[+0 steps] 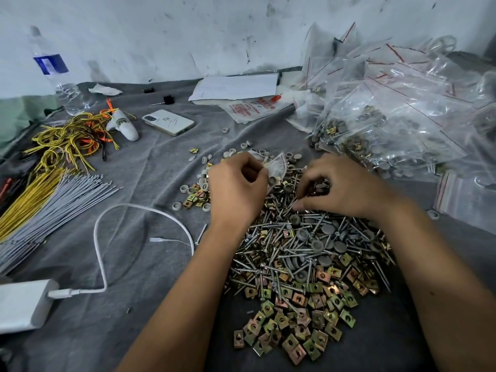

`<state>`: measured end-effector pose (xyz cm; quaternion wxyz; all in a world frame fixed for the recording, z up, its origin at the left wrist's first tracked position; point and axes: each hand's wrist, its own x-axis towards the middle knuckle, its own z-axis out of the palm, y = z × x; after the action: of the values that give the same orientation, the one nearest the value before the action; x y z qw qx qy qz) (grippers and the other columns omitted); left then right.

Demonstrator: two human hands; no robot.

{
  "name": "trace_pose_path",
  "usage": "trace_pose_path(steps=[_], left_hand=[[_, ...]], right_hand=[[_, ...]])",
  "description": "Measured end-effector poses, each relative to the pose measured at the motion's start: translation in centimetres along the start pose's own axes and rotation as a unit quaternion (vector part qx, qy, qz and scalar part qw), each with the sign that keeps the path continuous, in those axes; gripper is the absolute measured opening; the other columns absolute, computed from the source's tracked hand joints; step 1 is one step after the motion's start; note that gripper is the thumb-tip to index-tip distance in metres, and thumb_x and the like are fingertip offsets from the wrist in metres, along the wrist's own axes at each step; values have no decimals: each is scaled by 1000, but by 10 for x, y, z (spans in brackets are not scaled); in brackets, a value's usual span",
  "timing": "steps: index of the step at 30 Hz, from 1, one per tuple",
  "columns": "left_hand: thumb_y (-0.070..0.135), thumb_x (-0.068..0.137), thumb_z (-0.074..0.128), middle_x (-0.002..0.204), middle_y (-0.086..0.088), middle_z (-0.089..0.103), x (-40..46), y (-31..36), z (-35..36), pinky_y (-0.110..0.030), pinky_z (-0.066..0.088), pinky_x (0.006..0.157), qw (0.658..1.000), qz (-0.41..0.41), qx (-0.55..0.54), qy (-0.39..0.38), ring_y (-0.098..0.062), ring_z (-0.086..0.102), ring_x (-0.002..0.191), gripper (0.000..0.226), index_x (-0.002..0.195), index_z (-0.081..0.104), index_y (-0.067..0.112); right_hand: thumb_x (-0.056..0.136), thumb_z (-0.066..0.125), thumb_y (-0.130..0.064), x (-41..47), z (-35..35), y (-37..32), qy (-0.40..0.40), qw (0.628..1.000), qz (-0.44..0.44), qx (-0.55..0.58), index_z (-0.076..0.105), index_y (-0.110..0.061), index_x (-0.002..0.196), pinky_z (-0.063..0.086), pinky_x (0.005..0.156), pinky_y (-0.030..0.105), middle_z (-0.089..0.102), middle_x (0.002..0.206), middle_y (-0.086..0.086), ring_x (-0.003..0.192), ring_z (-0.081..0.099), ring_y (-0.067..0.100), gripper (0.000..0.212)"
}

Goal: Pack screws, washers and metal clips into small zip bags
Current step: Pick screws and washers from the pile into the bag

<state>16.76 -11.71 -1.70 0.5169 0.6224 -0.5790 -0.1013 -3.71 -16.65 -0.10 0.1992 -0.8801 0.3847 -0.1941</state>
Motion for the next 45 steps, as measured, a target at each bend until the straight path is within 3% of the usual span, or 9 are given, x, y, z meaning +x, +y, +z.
trace_pose_path(steps=[4, 6, 10, 15, 22, 26, 32, 37, 45], left_hand=[[5, 83, 76, 59, 8, 64, 0, -1, 0, -17, 43, 52, 999, 36, 22, 5, -8, 59, 53, 15, 72, 70, 13], [7, 83, 77, 61, 7, 65, 0, -2, 1, -23, 46, 53, 999, 43, 29, -11, -9, 59, 54, 14, 72, 70, 14], [12, 84, 80, 60, 9, 63, -3, -3, 5, -20, 44, 51, 997, 52, 29, -44, -7, 59, 55, 15, 72, 70, 15], [8, 85, 79, 57, 13, 60, -1, -3, 5, -10, 37, 50, 998, 42, 19, -37, -3, 57, 54, 17, 72, 69, 13], [5, 84, 75, 57, 11, 61, -1, -2, 2, -12, 40, 51, 999, 24, 30, -8, -4, 60, 54, 16, 72, 70, 14], [4, 83, 74, 60, 8, 62, 1, -3, -1, -28, 49, 54, 998, 44, 47, 14, -9, 59, 55, 15, 72, 69, 13], [5, 83, 73, 60, 7, 62, 2, -5, -3, -31, 50, 54, 998, 46, 45, 24, -11, 58, 55, 14, 72, 68, 12], [6, 84, 76, 61, 9, 62, 0, -4, 1, -18, 43, 52, 998, 55, 35, -15, -6, 56, 53, 14, 74, 69, 12], [2, 85, 74, 58, 14, 59, 1, -2, 2, -10, 39, 51, 999, 26, -17, 12, -1, 57, 54, 20, 72, 68, 16]], right_hand=[[67, 75, -63, 0, -3, 3, -13, 1000, 3, 14, 73, -34, 78, 39, 78, 18, 65, 88, -18, 92, 55, -4, 31], [70, 75, -58, 1, 0, -1, 52, 996, -13, 69, 73, -30, 81, 45, 72, 13, 67, 86, -17, 84, 62, 1, 30], [78, 84, -34, 4, 9, -15, 222, 962, -45, 152, 77, -21, 91, 59, 69, 29, 72, 81, -9, 76, 69, 10, 20], [81, 86, -20, 7, 15, -20, 205, 974, -51, 76, 80, -17, 103, 57, 79, 21, 76, 93, -8, 85, 70, 1, 23], [85, 82, -26, 8, 16, -11, 231, 972, -1, 30, 79, -19, 95, 46, 69, 5, 68, 81, -16, 75, 63, -9, 13], [85, 80, -38, 11, 20, -10, 93, 991, 27, -87, 75, -26, 113, 47, 90, 34, 66, 107, -2, 102, 57, 14, 31], [86, 80, -32, 12, 22, -13, 73, 992, 29, -98, 74, -24, 109, 49, 94, 39, 62, 109, -1, 105, 56, 17, 25], [86, 80, -22, 11, 17, -17, 226, 972, -55, 18, 75, -15, 105, 42, 78, 7, 66, 99, -7, 86, 58, -4, 20], [88, 79, -20, 13, 23, -15, 163, 984, -63, -40, 79, -20, 107, 51, 81, 38, 72, 94, -1, 88, 60, 14, 19]])
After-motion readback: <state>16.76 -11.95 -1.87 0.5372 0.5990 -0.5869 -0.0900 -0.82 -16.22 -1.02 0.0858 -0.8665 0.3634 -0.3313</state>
